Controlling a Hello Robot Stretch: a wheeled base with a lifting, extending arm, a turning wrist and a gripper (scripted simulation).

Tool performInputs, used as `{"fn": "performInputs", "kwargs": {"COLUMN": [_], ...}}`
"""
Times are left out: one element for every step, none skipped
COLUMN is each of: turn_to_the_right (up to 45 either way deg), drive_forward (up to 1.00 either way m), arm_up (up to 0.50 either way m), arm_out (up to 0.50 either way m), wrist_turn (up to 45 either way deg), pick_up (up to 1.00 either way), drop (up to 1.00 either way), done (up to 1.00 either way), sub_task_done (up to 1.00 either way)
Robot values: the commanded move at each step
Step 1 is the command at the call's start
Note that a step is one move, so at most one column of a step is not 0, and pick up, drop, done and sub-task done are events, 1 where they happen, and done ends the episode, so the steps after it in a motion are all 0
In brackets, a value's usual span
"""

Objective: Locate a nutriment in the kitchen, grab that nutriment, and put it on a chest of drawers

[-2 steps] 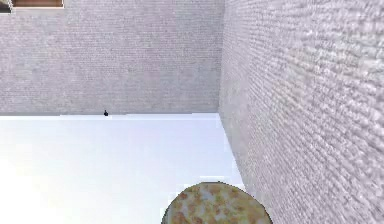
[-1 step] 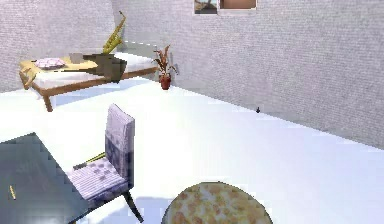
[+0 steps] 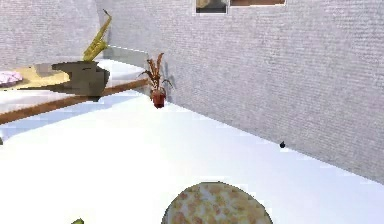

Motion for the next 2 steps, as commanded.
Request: {"fn": "performInputs", "kwargs": {"turn_to_the_right": [0.0, -15.0], "drive_forward": [0.35, 0.0], "arm_up": [0.0, 0.0], "arm_out": [0.0, 0.0], "wrist_turn": [0.0, 0.0], "pick_up": [0.0, 0.0], "drop": [0.0, 0.0], "done": [0.0, 0.0], "sub_task_done": [0.0, 0.0]}}
